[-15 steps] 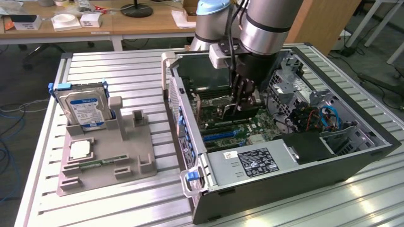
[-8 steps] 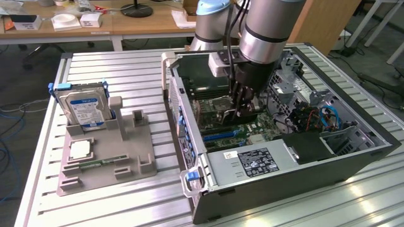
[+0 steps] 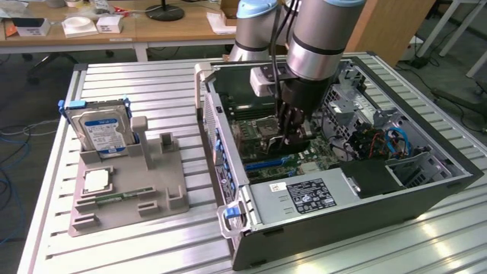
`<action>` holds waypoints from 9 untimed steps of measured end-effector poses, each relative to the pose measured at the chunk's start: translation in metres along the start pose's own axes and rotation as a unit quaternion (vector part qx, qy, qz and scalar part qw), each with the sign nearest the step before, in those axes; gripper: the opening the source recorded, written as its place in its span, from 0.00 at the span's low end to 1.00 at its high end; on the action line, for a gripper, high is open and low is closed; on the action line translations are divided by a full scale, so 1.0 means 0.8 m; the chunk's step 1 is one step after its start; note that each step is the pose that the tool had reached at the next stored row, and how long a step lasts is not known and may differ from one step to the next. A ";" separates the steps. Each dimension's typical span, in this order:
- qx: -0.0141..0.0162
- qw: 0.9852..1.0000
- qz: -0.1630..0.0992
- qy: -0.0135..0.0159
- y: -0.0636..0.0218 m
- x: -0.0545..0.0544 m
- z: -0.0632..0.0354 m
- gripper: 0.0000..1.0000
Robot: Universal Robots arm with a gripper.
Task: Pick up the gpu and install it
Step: 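Insert the gpu into the slot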
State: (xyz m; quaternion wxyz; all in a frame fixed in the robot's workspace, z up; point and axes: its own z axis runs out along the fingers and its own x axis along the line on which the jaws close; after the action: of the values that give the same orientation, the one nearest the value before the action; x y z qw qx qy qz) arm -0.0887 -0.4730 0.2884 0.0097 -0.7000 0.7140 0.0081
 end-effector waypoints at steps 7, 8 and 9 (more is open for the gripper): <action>0.000 1.000 0.000 0.001 -0.002 0.000 0.001 0.26; 0.000 1.000 0.000 0.001 -0.003 0.000 0.002 0.26; -0.001 1.000 0.000 0.001 -0.004 0.000 0.004 0.26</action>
State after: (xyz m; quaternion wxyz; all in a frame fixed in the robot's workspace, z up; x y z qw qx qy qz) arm -0.0857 -0.4730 0.2854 0.0083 -0.7000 0.7140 0.0076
